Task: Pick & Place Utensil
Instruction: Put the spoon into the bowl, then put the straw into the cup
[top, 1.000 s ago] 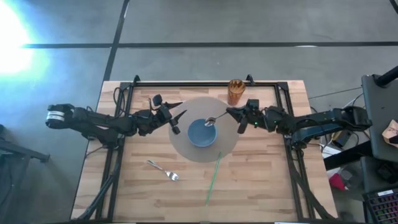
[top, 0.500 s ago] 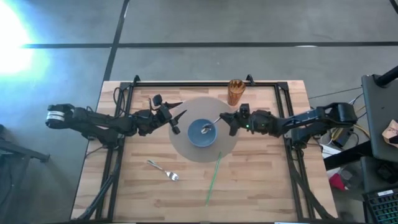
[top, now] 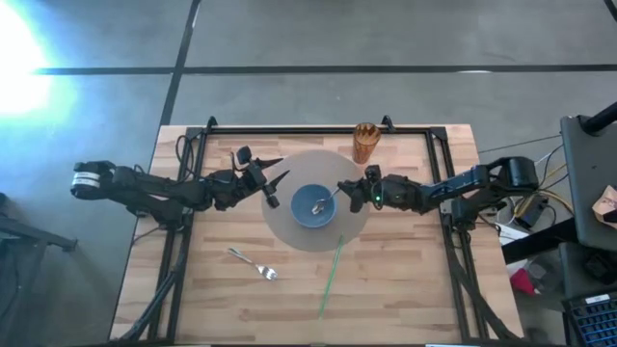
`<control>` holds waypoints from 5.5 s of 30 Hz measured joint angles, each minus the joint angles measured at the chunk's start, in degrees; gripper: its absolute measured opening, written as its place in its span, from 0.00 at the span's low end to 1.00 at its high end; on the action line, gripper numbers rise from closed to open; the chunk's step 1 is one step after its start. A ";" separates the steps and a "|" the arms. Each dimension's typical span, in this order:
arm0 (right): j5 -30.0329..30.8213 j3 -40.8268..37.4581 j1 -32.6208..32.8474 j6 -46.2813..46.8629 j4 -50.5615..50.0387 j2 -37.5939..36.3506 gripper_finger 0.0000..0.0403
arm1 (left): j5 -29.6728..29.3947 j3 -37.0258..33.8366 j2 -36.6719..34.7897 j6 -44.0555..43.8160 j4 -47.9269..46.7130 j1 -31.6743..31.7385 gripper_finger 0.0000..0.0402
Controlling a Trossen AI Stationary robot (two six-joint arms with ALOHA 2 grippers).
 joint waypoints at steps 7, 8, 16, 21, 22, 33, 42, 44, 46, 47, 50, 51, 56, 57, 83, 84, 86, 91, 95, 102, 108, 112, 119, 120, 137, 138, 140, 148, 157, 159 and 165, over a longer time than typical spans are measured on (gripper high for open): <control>0.28 0.00 0.00 -2.20 -0.22 0.73 0.02 | 0.01 0.00 0.02 0.00 0.00 0.00 0.43; 0.29 0.00 0.00 -3.13 -0.37 0.73 0.02 | 0.01 0.00 0.01 0.00 0.00 0.00 0.43; 0.32 0.00 0.00 -9.40 -0.73 0.71 0.02 | 0.00 0.00 0.02 -0.07 0.00 0.00 0.43; 0.36 0.00 0.00 -10.99 -1.55 0.69 0.02 | 0.00 0.00 0.02 -0.11 0.00 0.00 0.43; 0.41 0.00 0.00 -10.97 -2.00 0.66 0.02 | 0.00 0.00 0.02 -0.11 0.01 0.00 0.43; 0.66 0.04 -0.02 -11.00 -3.82 0.54 0.04 | 0.02 0.00 0.02 -0.15 0.00 0.00 0.43; 0.59 -0.02 0.00 -10.82 -4.26 0.60 0.10 | 0.01 0.00 0.02 -0.17 0.01 0.00 0.43; 0.58 -0.02 0.00 -10.77 -4.12 0.60 0.12 | 0.00 0.00 0.02 -0.17 0.00 0.00 0.43; 0.56 -0.02 0.00 -10.74 -4.07 0.60 0.14 | 0.01 0.00 0.02 -0.17 0.01 -0.01 0.43; 0.56 -0.02 0.00 -10.73 -4.06 0.60 0.15 | 0.01 0.00 0.02 -0.17 0.00 0.00 0.43; 0.56 -0.02 0.00 -10.71 -3.89 0.60 0.19 | 0.02 0.00 0.02 -0.17 0.02 0.00 0.43; 0.56 -0.02 0.00 -10.69 -3.89 0.60 0.20 | 0.00 0.00 0.02 -0.17 0.00 0.00 0.43; 0.59 -0.02 0.00 -10.59 -3.87 0.60 0.28 | 0.01 0.00 0.02 -0.17 0.00 0.00 0.43; 0.57 -0.02 0.00 -10.53 -3.87 0.60 0.29 | 0.02 0.00 0.02 -0.17 0.01 0.00 0.43; -18.49 0.20 0.02 -18.37 -6.80 -15.19 0.36 | 0.00 0.00 0.02 -1.32 -0.08 0.00 0.43; -20.24 0.56 0.02 -18.55 -7.58 -15.67 0.36 | 0.00 0.00 0.02 -1.71 -0.15 0.00 0.43; -23.29 1.62 0.04 -19.03 -10.39 -16.72 0.37 | 0.00 0.00 0.02 -2.17 -0.41 0.00 0.43; -25.67 7.49 1.67 -22.65 -24.00 -18.50 0.39 | 0.00 0.44 -0.01 -2.74 -1.71 0.00 0.43; -25.73 14.61 3.90 -28.42 -38.12 -19.02 0.40 | -0.01 1.33 -0.06 -4.86 -3.78 -0.01 0.43; -25.55 23.85 6.24 -36.32 -54.37 -19.02 0.40 | -0.02 1.44 -0.07 -6.82 -8.72 0.00 0.43; -25.58 29.27 7.10 -39.41 -61.41 -18.70 0.41 | 0.00 1.44 -0.08 -8.97 -10.08 0.00 0.43; -25.49 33.03 8.56 -39.52 -65.83 -17.24 0.41 | 1.40 1.44 -0.09 -13.32 -13.19 -0.17 0.43; -25.53 40.16 13.49 -42.95 -73.69 -11.82 0.42 | 7.84 1.44 -0.14 -17.93 -16.50 -0.42 0.43; -25.53 41.44 14.02 -43.32 -75.12 -10.83 0.42 | 8.48 1.44 -0.14 -18.70 -16.52 -0.46 0.43; -25.52 59.34 18.29 -56.18 -95.86 8.55 0.42 | 10.97 1.47 -0.22 -21.73 -24.56 -2.27 0.43; -25.53 60.29 18.36 -56.94 -96.87 9.63 0.42 | 10.97 1.47 -0.23 -21.73 -24.56 -2.27 0.43; -25.50 61.90 18.67 -58.27 -99.04 11.90 0.42 | 10.97 1.47 -0.27 -22.31 -24.59 -2.27 0.43; -25.43 66.88 20.77 -60.56 -101.69 17.80 0.42 | 11.17 1.46 -0.33 -26.05 -25.10 -2.68 0.43; -16.67 67.80 24.72 -69.62 -101.08 21.77 0.42 | 11.55 1.38 -0.34 -26.20 -27.50 -4.00 0.43; -16.31 67.76 25.01 -70.69 -100.88 22.66 0.42 | 11.61 1.38 -0.34 -26.20 -27.82 -4.30 0.43; -16.33 68.75 25.18 -70.79 -100.75 26.60 0.42 | 11.86 1.43 -0.35 -25.24 -29.28 -5.22 0.43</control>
